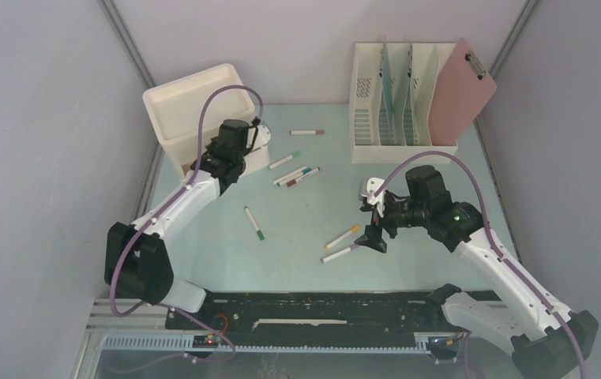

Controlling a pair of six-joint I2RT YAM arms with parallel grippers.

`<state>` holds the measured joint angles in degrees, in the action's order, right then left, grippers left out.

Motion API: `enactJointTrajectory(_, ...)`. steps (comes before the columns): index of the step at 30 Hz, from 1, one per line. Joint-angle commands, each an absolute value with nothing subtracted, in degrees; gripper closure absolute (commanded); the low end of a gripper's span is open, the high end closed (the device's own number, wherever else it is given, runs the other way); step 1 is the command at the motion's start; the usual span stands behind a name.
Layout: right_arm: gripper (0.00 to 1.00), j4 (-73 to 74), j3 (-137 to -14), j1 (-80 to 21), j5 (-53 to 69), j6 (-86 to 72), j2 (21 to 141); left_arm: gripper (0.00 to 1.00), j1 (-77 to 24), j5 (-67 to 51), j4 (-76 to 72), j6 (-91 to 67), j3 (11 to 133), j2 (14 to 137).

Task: Organize the desk
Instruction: Place the stationery in the drawer.

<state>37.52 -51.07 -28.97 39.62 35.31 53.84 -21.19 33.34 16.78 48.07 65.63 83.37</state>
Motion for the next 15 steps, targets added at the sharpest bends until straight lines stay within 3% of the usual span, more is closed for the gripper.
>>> enactJointTrajectory(1, 0.05, 37.17, -53.26, -29.34, 39.82, 36.19, 53.53, 0.68, -20.92, 34.47, 13.29, 47.41, 66.11, 82.04)
enactJointTrajectory(9, 0.05, 37.26, -53.24, -29.38, 39.75, 36.3, 53.48, 0.52, -20.92, 29.54, 14.34, 40.69, 65.06, 75.66)
enactJointTrajectory(15, 0.05, 37.35, -53.23, -29.42, 39.55, 36.47, 53.34, 0.22, -20.92, 19.24, 10.09, 25.3, 61.13, 65.63)
